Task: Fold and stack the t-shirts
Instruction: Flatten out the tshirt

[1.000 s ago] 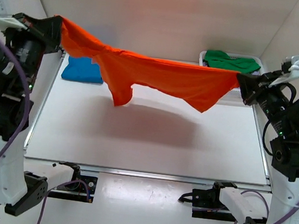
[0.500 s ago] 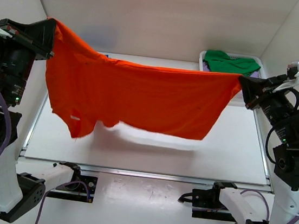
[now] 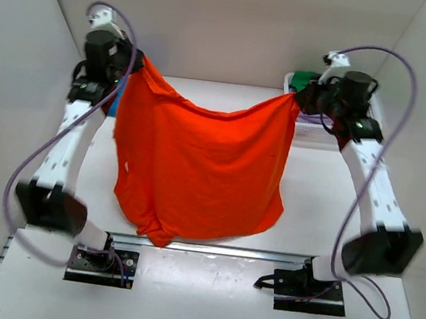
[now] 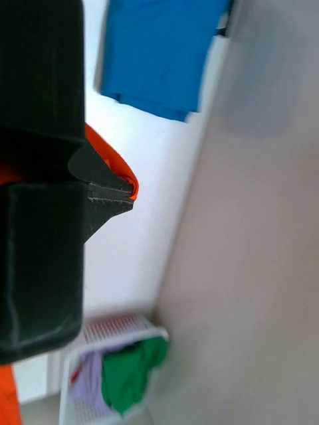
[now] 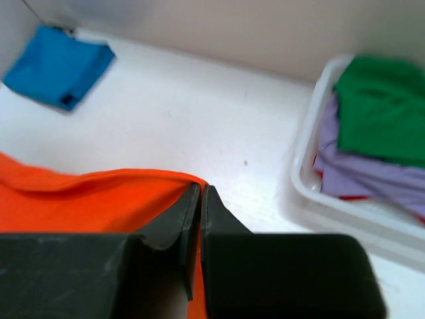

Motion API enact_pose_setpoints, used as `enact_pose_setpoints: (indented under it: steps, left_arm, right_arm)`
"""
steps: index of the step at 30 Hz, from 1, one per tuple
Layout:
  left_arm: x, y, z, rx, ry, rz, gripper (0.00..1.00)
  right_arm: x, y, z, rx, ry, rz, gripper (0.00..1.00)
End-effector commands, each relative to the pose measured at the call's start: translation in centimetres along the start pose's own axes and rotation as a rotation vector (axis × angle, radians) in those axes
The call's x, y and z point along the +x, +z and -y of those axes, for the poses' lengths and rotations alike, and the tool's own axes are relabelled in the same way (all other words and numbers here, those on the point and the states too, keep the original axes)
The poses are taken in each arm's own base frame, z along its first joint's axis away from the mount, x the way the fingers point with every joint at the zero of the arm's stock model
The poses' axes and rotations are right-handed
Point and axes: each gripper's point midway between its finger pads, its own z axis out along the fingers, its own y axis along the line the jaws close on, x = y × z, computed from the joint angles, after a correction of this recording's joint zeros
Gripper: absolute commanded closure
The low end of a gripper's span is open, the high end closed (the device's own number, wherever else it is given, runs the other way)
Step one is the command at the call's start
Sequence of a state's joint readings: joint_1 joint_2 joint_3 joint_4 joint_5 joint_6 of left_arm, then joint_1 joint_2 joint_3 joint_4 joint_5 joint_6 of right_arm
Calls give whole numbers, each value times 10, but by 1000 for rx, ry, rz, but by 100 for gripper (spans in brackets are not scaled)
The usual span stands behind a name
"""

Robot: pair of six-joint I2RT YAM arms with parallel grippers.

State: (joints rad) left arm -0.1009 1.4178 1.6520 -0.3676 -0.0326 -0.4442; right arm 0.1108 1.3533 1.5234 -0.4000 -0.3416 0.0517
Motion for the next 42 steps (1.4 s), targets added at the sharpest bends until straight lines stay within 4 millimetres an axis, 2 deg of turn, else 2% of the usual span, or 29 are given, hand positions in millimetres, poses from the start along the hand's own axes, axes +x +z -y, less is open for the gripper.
enact_pose_setpoints:
  steps: [1, 2, 3, 4, 5, 6, 7, 8, 9, 11, 12, 14, 16, 17, 18, 19, 20, 21, 23, 24, 25, 27, 28, 30, 31, 32, 35, 39, 42]
  left_arm:
    - [44, 61, -19, 3, -1, -35, 100]
    - [53, 75, -23, 2, 2, -42, 100]
    - [72, 100, -31, -12, 8, -74, 100]
    - [78, 126, -36, -24, 17, -79, 100]
    - [84, 140, -44, -51, 27, -91, 100]
    - [93, 168, -46, -66, 44, -115, 100]
    - [80, 196, -49, -82, 45, -73, 100]
    - [81, 205, -50, -99, 56, -82, 100]
    - [72, 223, -51, -105, 52, -51, 88]
    - [58, 239, -48, -81, 45, -3, 11]
    - [51, 243, -49, -77, 36, 21, 1]
    - [51, 236, -51, -55, 6, -10, 2]
    - [66, 211, -62, -92, 18, -79, 1]
    - [76, 190, -62, -111, 34, -114, 1]
    - [82, 181, -64, -122, 44, -120, 1]
    - [90, 158, -63, -131, 57, -147, 1]
    - [103, 135, -65, -135, 55, -173, 1]
    - [107, 123, -60, -113, 57, -181, 1]
    - [137, 75, -58, -85, 73, -249, 2]
    - [141, 63, -55, -66, 75, -259, 20]
    - [155, 43, -56, -70, 81, -292, 64]
    - [188, 9, -56, -68, 91, -375, 97]
    - [201, 0, -59, -76, 94, -418, 97]
    - [240, -22, -57, -49, 76, -536, 75]
    - [250, -30, -56, -53, 59, -569, 58]
    - [270, -40, -57, -58, 43, -626, 51]
    - [308, -67, -62, -87, -42, -718, 43]
    - [345, -99, -77, -148, -148, -795, 45]
    - [356, -117, -87, -208, -153, -813, 46]
  right_arm:
    - [25, 62, 21, -19, -9, -19, 100]
    - [32, 84, 28, -23, -3, -40, 100]
    - [35, 94, 35, -15, -10, -49, 100]
    - [43, 116, 46, -2, -7, -73, 99]
    - [44, 141, 56, 8, -11, -79, 100]
    - [42, 149, 65, 37, -10, -82, 100]
    - [37, 171, 73, 53, -17, -73, 100]
    - [25, 190, 85, 89, -21, -45, 99]
    - [14, 205, 95, 126, -30, -22, 87]
    - [18, 215, 112, 210, -26, -26, 63]
    - [9, 212, 119, 250, -22, 8, 46]
    - [30, 209, 127, 285, 14, -53, 37]
    - [37, 194, 123, 308, -9, -109, 34]
    - [48, 186, 118, 324, -21, -149, 34]
    - [39, 173, 109, 338, -61, -148, 34]
    - [61, 167, 112, 367, -77, -198, 35]
    - [73, 152, 101, 369, -89, -228, 38]
    - [54, 136, 90, 370, -95, -179, 39]
    - [101, 115, 85, 361, -51, -254, 44]
    - [114, 97, 82, 363, -7, -270, 44]
    - [121, 91, 79, 355, 29, -269, 46]
    - [157, 65, 77, 351, 84, -324, 49]
    - [163, 59, 79, 357, 112, -330, 53]
    - [196, 46, 75, 344, 174, -392, 59]
    - [197, 41, 79, 346, 213, -384, 60]
    - [209, 38, 77, 343, 253, -403, 58]
    - [232, 30, 80, 329, 340, -438, 51]
    - [260, 22, 89, 360, 412, -501, 48]
    - [279, 16, 84, 349, 450, -541, 48]
